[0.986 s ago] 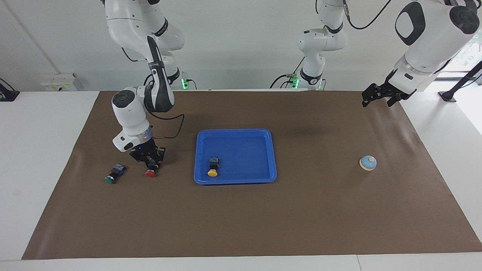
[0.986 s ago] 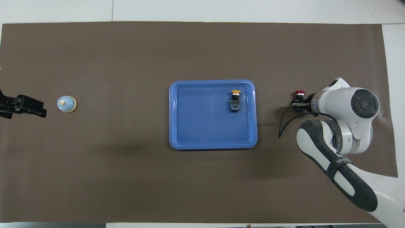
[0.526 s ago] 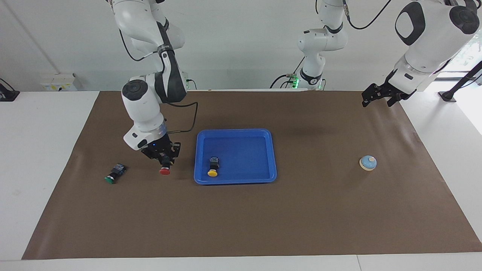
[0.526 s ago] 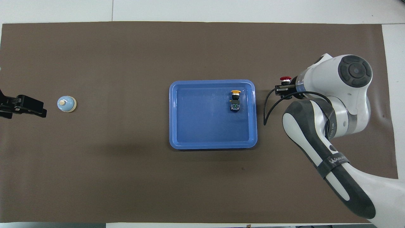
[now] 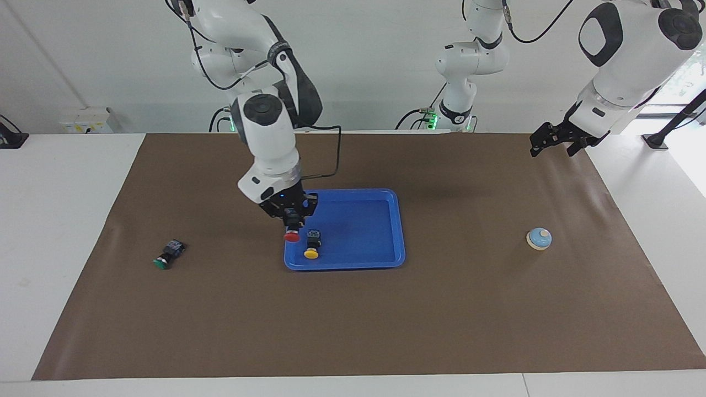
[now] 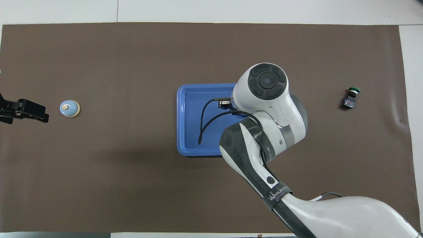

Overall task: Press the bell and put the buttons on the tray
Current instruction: 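Place the red button in the tray beside the yellow one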

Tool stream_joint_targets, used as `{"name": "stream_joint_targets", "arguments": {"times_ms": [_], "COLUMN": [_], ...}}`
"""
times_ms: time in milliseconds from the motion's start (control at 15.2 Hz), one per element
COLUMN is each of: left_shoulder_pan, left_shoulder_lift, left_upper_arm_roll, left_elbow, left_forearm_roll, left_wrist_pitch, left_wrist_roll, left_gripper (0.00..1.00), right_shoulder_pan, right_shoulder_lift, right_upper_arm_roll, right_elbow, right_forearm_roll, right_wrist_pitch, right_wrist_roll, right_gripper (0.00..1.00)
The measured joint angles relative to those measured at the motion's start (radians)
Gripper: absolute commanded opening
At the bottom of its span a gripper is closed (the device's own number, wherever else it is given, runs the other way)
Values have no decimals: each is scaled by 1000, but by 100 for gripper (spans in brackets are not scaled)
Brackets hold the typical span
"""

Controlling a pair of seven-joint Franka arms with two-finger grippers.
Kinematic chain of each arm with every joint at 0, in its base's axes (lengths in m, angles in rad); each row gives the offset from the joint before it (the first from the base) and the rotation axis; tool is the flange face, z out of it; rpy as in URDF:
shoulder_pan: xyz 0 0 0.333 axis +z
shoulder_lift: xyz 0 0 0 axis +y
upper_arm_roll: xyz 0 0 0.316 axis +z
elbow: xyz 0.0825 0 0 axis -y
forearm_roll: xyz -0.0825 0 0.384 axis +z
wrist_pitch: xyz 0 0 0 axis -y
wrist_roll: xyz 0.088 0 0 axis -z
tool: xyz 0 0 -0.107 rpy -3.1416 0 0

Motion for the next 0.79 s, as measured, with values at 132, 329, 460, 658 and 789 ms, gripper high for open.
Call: {"name": "stream_joint_targets", "arguments": {"times_ms": [132, 329, 460, 658, 789], "left_shoulder_pan": [0, 0, 0, 0, 0], "left_shoulder_lift": [0, 0, 0, 0, 0], "left_upper_arm_roll": [0, 0, 0, 0, 0], "left_elbow": [0, 0, 0, 0, 0], "left_forearm_roll": [0, 0, 0, 0, 0], "left_wrist_pitch": [0, 0, 0, 0, 0], "left_wrist_roll": [0, 0, 0, 0, 0], "left_gripper": [100, 100, 100, 100, 100], "right_shoulder_pan": [37, 46, 38, 19, 15], "right_shoulder_lift": [60, 122, 142, 147, 147], "right_upper_arm_roll": [-1, -6, -16, -21, -22], "right_elbow": [19, 21, 12, -32, -46], "right_forearm_roll": [-6, -10, -12, -15, -15], "right_wrist_pitch": [65, 148, 188, 256, 269], "right_wrist_roll": [65, 91, 89, 79, 79], "right_gripper": [0, 0, 0, 0, 0]}}
